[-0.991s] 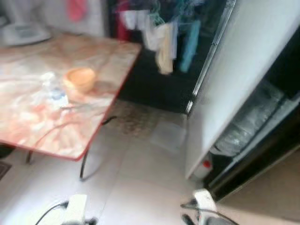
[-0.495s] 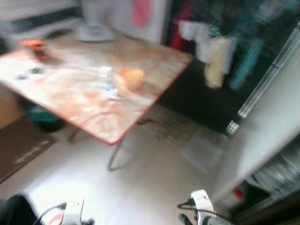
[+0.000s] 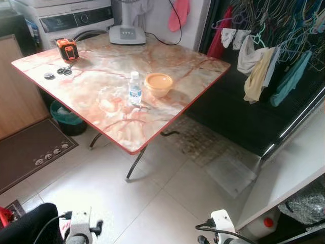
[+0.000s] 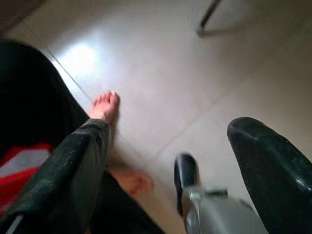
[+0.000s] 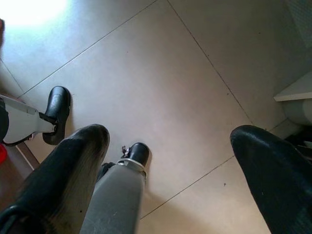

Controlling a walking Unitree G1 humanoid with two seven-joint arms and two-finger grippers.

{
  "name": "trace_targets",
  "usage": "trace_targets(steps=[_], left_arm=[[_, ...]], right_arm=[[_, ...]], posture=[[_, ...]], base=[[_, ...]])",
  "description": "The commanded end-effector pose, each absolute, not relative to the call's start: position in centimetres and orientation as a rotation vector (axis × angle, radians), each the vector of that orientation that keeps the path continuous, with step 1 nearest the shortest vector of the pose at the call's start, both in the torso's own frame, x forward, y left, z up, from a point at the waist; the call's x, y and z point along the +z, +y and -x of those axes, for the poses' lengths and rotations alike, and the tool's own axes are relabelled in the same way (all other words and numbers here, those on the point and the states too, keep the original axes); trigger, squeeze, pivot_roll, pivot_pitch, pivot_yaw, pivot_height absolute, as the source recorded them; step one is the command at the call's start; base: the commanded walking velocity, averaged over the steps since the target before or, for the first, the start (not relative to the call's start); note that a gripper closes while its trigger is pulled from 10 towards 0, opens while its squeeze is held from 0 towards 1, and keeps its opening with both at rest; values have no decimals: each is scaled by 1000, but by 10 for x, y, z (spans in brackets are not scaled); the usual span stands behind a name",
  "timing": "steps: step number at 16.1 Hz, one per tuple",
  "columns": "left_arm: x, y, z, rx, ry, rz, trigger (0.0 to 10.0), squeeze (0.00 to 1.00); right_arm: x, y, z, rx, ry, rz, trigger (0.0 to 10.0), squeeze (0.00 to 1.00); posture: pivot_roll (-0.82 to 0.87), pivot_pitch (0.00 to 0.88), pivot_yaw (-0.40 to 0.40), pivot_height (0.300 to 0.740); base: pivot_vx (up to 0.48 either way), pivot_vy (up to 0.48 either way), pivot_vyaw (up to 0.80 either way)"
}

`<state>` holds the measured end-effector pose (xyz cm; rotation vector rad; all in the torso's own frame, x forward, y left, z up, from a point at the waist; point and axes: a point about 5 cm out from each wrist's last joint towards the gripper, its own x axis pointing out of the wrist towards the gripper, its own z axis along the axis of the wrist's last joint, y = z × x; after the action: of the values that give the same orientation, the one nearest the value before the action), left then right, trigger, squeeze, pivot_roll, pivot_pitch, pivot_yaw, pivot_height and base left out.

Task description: Restocking fridge

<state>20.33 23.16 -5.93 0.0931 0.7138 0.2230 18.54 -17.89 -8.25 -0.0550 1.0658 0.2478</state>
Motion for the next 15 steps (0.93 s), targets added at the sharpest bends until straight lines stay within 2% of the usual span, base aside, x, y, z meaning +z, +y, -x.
trace_targets(steps=[1, 8, 15], left_arm=[[-59, 230, -201, 267, 666, -82, 10000, 0], [-39, 232, -208, 331, 408, -218, 10000, 0], [-31, 230, -209, 340, 313, -252, 10000, 0]], right_arm=[[-82, -183, -185, 230, 1063, 53, 10000, 0], [-81, -184, -187, 237, 1062, 63, 10000, 0], [-81, -184, -187, 254, 1060, 72, 10000, 0]], posture=[[-20, 0, -117, 740], [-17, 0, -127, 740], [-18, 0, -124, 740]], base=[[0, 0, 0], [0, 0, 0], [0, 0, 0]])
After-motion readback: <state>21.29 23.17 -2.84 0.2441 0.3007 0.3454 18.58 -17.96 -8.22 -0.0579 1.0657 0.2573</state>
